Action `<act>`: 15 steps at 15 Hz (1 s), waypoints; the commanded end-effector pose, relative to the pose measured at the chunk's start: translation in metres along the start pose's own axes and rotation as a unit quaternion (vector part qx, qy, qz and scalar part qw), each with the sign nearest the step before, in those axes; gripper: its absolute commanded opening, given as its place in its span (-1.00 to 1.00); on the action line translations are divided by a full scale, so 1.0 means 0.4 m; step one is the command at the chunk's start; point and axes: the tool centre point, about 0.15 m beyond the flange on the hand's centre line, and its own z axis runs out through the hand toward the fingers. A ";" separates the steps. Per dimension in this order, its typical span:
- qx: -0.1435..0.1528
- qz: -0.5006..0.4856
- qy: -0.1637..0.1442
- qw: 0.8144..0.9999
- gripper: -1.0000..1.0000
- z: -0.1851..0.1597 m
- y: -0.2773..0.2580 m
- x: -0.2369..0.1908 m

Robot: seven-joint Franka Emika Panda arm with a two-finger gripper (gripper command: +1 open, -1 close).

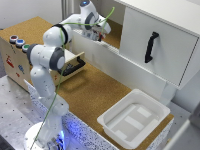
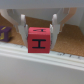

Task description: Place the grasped pink object in the drawer

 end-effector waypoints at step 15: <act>0.232 -0.365 -0.015 0.901 -1.00 -0.054 -0.440 -0.331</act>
